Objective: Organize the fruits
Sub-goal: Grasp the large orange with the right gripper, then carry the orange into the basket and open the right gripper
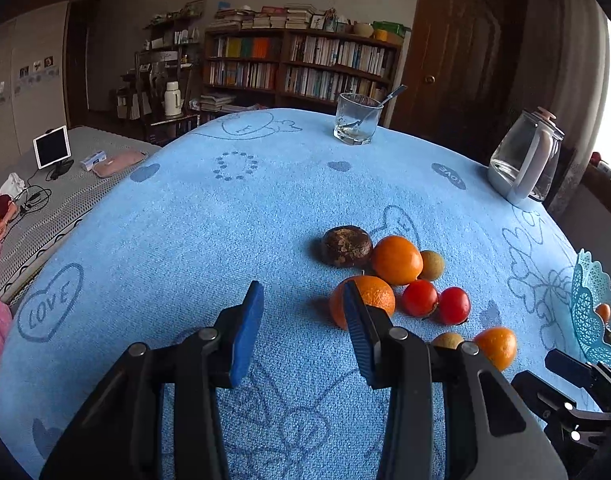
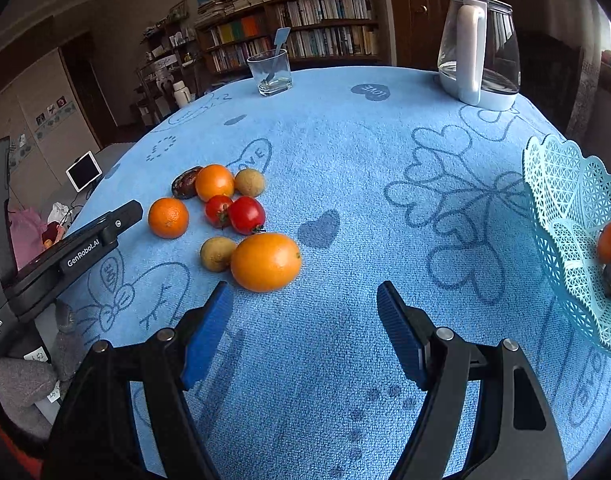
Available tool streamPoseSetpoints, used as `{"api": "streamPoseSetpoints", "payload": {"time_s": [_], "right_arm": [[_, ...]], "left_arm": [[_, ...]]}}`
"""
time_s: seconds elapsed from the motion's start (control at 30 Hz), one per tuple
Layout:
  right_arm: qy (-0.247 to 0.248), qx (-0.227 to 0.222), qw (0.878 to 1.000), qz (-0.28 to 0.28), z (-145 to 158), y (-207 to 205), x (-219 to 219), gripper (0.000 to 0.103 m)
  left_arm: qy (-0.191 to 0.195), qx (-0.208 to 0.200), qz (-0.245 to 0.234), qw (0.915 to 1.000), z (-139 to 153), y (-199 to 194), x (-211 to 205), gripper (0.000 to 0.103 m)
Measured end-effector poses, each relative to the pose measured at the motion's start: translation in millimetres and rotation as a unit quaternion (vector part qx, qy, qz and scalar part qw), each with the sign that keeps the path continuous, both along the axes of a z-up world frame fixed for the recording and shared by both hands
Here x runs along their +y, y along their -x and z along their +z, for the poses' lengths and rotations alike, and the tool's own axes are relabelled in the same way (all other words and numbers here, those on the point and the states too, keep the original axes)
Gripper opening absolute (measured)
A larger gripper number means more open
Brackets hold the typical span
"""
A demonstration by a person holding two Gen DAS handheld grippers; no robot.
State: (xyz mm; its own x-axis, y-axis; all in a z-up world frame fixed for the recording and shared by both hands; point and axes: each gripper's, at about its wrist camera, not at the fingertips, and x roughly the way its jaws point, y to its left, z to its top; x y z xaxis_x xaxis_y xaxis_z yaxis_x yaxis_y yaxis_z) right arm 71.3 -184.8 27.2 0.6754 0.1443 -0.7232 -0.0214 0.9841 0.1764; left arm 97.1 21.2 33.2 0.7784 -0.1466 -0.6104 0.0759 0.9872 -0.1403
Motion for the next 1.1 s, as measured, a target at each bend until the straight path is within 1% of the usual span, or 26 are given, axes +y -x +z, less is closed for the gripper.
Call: {"api": "streamPoseSetpoints", "payload": {"time_s": [0.17,0.4,0.47,0.57,0.7,0.8,1.1], "right_arm": [[-0.029,0.015,0.999,0.008,-4.9,-18.1,2.1,0.076],[-0.022,0.019,0.999,0.013,-8.9,-28.5,10.5,0.075],[-0.018,0.020,1.000,0.016,-10.0,-29.9,13.3,0.070],[-0.009,0.022,1.000,0.019,-12.3,-31.2,16.1,0.057],[-0.006,0.019,1.000,0.024,-12.6,-30.6,18.5,0.047],[0.005,0.014,1.000,0.022,-10.9,-28.7,21.4,0.047],[0.012,-0.010,1.000,0.015,2.3,-15.9,23.2,0.047]], "left_arm": [[0.006,-0.001,-0.004,1.0000,-0.8,0.8,0.7,0.042],[0.011,0.001,-0.005,0.9999,-1.9,-0.5,1.3,0.042],[0.012,0.001,-0.006,0.9999,-2.0,-0.1,1.1,0.042],[0.012,0.000,-0.006,0.9999,-2.1,-0.2,0.0,0.042],[0.012,0.000,-0.008,0.9999,-1.6,-0.2,-0.9,0.042],[0.012,0.000,-0.008,0.9999,-1.7,-0.2,-0.9,0.042],[0.012,-0.001,-0.008,0.9999,-1.0,-0.2,-1.8,0.042]]}}
